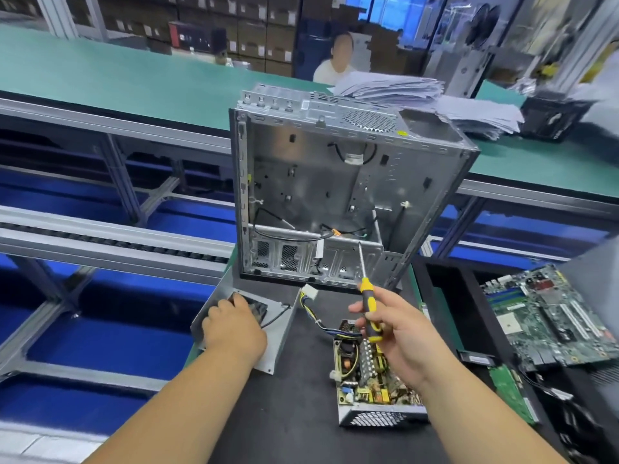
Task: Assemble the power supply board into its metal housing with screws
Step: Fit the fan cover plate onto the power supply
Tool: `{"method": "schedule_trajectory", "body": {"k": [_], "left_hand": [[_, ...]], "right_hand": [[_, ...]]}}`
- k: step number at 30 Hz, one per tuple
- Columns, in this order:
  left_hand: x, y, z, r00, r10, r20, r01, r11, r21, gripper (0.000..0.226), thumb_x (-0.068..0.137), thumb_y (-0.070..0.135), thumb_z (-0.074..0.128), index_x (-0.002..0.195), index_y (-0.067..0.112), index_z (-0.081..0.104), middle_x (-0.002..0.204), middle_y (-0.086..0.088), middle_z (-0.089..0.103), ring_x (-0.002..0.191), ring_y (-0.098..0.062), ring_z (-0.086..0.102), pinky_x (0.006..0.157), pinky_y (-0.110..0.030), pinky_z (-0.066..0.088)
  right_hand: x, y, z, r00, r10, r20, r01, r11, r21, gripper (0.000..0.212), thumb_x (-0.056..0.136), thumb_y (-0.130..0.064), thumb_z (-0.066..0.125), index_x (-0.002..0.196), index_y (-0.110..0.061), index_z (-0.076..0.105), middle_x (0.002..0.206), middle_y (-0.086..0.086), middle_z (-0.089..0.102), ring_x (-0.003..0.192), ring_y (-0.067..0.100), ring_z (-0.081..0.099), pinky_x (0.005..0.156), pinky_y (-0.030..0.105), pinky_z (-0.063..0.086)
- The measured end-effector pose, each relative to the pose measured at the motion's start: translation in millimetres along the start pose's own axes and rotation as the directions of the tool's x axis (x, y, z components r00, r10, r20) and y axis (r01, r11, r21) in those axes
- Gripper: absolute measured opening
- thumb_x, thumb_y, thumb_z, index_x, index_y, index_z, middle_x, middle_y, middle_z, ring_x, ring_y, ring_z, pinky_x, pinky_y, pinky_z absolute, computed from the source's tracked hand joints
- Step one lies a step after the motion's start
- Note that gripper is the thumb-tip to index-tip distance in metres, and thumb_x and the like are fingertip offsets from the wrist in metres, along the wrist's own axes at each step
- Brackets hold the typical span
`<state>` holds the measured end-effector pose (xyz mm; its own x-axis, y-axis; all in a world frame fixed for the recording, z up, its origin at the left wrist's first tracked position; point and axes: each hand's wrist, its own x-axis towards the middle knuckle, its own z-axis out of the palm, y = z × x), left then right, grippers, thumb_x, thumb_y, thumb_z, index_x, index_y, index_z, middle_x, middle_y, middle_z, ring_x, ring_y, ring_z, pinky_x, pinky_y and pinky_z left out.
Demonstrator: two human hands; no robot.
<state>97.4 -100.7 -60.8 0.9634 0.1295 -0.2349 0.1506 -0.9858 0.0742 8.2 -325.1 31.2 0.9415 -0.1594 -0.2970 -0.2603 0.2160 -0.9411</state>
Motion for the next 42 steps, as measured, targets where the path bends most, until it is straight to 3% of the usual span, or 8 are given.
{"method": "schedule_trajectory", "body": {"k": [8, 11, 16, 19, 24, 34, 37, 42], "left_hand": [[5, 6, -1, 0.999, -0.031, -0.011, 0.031, 0.999, -0.026, 0.077, 0.077, 0.053, 0.067, 0.134, 0.014, 0.033, 0.130, -0.013, 0.042, 0.118, -0.028, 0.049, 0.093, -0.034, 0.045], [1, 6, -7, 0.994, 0.014, -0.113, -0.019, 0.999, -0.042, 0.078, 0.073, 0.059, 0.070, 0.127, 0.016, 0.035, 0.123, -0.009, 0.041, 0.113, -0.025, 0.049, 0.082, -0.032, 0.047], [-5, -5, -32, 0.942, 0.044, -0.333, -0.085, 0.990, -0.110, 0.093, 0.072, 0.063, 0.067, 0.143, 0.017, 0.028, 0.119, -0.007, 0.041, 0.107, -0.023, 0.047, 0.079, -0.031, 0.045], [-12, -13, -53, 0.901, 0.028, -0.433, -0.132, 0.968, -0.214, 0.096, 0.072, 0.058, 0.070, 0.147, 0.017, 0.026, 0.121, -0.007, 0.040, 0.109, -0.025, 0.046, 0.084, -0.034, 0.046], [-32, -13, -71, 0.873, 0.059, -0.484, -0.314, 0.827, -0.467, 0.097, 0.070, 0.055, 0.073, 0.149, 0.022, 0.027, 0.129, -0.002, 0.040, 0.119, -0.023, 0.043, 0.088, -0.037, 0.046], [-65, 12, -44, 0.786, 0.347, -0.512, -0.600, 0.626, -0.498, 0.102, 0.068, 0.057, 0.074, 0.150, 0.028, 0.022, 0.135, 0.006, 0.035, 0.127, -0.015, 0.039, 0.094, -0.024, 0.037], [-79, 22, -33, 0.727, 0.453, -0.517, -0.678, 0.594, -0.433, 0.104, 0.066, 0.061, 0.070, 0.151, 0.025, 0.021, 0.133, 0.007, 0.033, 0.127, -0.016, 0.038, 0.097, -0.026, 0.039], [-102, 39, -25, 0.661, 0.494, -0.564, -0.739, 0.560, -0.376, 0.105, 0.069, 0.056, 0.073, 0.152, 0.020, 0.021, 0.134, 0.002, 0.034, 0.124, -0.018, 0.035, 0.102, -0.031, 0.038]], "right_hand": [[-2, 2, 1, 1.000, -0.020, 0.020, 0.020, 1.000, -0.013, 0.019, 0.098, -0.013, 0.056, 0.115, -0.010, 0.065, 0.091, 0.010, 0.074, 0.076, 0.020, 0.068, 0.068, 0.028, 0.054], [-1, 1, 2, 0.999, -0.016, 0.030, 0.017, 0.999, -0.035, 0.018, 0.099, -0.017, 0.055, 0.112, -0.007, 0.064, 0.095, 0.013, 0.075, 0.077, 0.019, 0.069, 0.069, 0.028, 0.053], [-1, -4, 6, 1.000, 0.006, 0.025, -0.007, 1.000, 0.024, 0.016, 0.091, 0.007, 0.049, 0.100, -0.006, 0.055, 0.083, 0.014, 0.073, 0.068, 0.023, 0.067, 0.061, 0.030, 0.050], [-1, -6, 12, 1.000, -0.001, 0.026, 0.001, 1.000, 0.006, 0.025, 0.083, 0.014, 0.042, 0.085, -0.009, 0.053, 0.071, 0.011, 0.059, 0.053, 0.018, 0.050, 0.059, 0.030, 0.039], [-2, -5, 25, 1.000, 0.031, 0.002, -0.031, 0.992, -0.126, 0.007, 0.088, -0.009, 0.064, 0.088, -0.004, 0.069, 0.076, 0.009, 0.067, 0.045, 0.013, 0.042, 0.056, 0.027, 0.041], [-16, -20, 30, 0.986, 0.021, -0.167, -0.063, 0.965, -0.253, 0.037, 0.086, -0.043, 0.071, 0.105, -0.011, 0.069, 0.093, 0.003, 0.075, 0.046, 0.010, 0.044, 0.070, 0.032, 0.042], [-31, -23, 26, 0.977, -0.086, -0.195, -0.017, 0.881, -0.472, 0.036, 0.078, -0.050, 0.075, 0.086, -0.015, 0.070, 0.068, -0.008, 0.067, 0.049, 0.007, 0.050, 0.069, 0.033, 0.043], [-38, -22, 6, 0.952, -0.217, -0.217, -0.014, 0.676, -0.737, 0.023, 0.074, -0.035, 0.084, 0.083, -0.023, 0.067, 0.076, -0.005, 0.069, 0.076, 0.014, 0.066, 0.073, 0.034, 0.051]]}}
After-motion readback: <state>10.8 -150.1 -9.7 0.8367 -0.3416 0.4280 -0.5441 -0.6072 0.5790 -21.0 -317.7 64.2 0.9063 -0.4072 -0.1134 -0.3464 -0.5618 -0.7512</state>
